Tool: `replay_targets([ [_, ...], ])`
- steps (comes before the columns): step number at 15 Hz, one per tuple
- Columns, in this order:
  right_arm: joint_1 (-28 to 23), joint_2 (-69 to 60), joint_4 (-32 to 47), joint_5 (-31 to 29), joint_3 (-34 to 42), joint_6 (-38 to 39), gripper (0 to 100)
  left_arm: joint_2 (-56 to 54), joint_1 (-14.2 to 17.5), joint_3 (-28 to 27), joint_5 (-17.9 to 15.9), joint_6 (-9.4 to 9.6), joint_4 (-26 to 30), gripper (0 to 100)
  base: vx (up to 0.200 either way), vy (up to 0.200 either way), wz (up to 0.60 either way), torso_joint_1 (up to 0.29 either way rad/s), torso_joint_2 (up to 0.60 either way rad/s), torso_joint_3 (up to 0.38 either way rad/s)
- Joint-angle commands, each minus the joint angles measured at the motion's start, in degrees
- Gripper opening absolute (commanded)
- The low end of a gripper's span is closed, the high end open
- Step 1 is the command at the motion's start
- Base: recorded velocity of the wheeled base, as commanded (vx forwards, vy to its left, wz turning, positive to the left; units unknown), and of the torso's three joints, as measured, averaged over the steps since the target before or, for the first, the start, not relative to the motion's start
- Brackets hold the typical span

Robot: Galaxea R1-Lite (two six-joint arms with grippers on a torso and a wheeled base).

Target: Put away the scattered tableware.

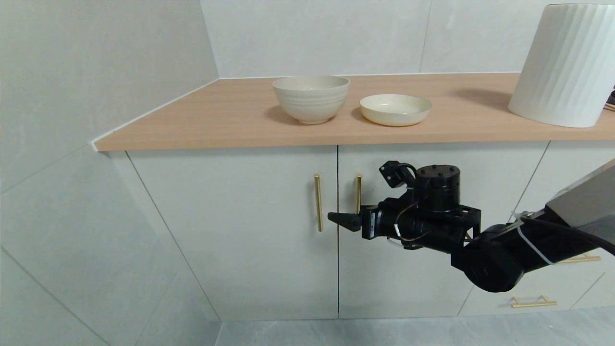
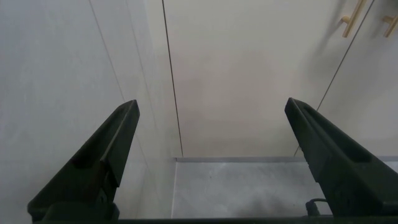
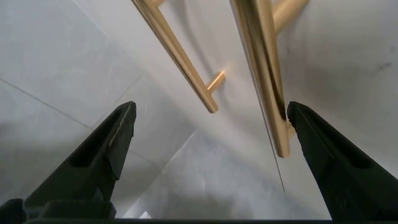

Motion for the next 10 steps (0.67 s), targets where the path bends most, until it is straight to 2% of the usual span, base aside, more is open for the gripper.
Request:
replay_targets([
  [1, 0.05, 0.32, -1.0, 0.12, 0.08, 1.5, 100, 0.09, 0.0, 0.0, 0.04, 0.0, -0.01, 100, 0.0, 0.0, 0.0, 0.0, 0.0, 0.0],
  [4, 0.05, 1.55, -6.53, 0.21, 0.08, 4.23, 100, 0.09, 0.0, 0.0, 0.04, 0.0, -0.01, 100, 0.0, 0.0, 0.0, 0.0, 0.0, 0.0],
  [10, 1.28, 0.05, -7.24, 0.39, 0.79, 6.34, 100, 0.09, 0.0, 0.0, 0.04, 0.0, -0.01, 100, 0.0, 0.0, 0.0, 0.0, 0.0, 0.0],
])
